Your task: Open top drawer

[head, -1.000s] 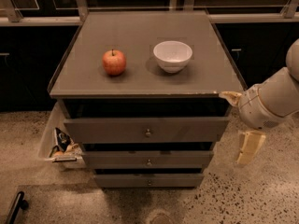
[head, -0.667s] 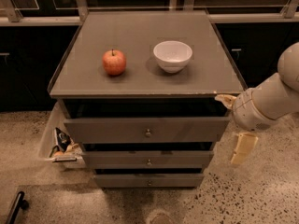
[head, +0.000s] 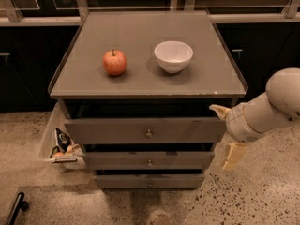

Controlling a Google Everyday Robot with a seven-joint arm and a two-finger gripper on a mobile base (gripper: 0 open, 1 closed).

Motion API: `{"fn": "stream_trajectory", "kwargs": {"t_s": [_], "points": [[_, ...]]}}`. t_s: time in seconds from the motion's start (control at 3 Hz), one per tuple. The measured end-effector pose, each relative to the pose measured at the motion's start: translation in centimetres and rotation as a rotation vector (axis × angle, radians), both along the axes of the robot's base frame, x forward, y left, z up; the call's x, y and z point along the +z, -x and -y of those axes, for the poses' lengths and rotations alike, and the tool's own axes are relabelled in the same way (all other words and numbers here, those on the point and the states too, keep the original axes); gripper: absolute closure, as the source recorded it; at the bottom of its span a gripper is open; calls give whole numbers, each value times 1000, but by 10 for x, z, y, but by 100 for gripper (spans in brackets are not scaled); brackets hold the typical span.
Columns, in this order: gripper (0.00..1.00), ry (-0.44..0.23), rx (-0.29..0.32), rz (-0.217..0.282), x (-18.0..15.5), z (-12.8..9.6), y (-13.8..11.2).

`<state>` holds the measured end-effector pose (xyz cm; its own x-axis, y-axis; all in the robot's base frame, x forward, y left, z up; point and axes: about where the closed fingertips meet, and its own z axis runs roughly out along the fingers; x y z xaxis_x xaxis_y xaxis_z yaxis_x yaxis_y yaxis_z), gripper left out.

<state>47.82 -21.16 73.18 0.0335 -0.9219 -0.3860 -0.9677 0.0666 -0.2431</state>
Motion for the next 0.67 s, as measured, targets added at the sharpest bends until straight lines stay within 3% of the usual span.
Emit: {"fn": "stream_trajectory", "kwargs": {"t_s": [0.67], "points": [[0,-38,58,28,-39,-11,-14]]}}
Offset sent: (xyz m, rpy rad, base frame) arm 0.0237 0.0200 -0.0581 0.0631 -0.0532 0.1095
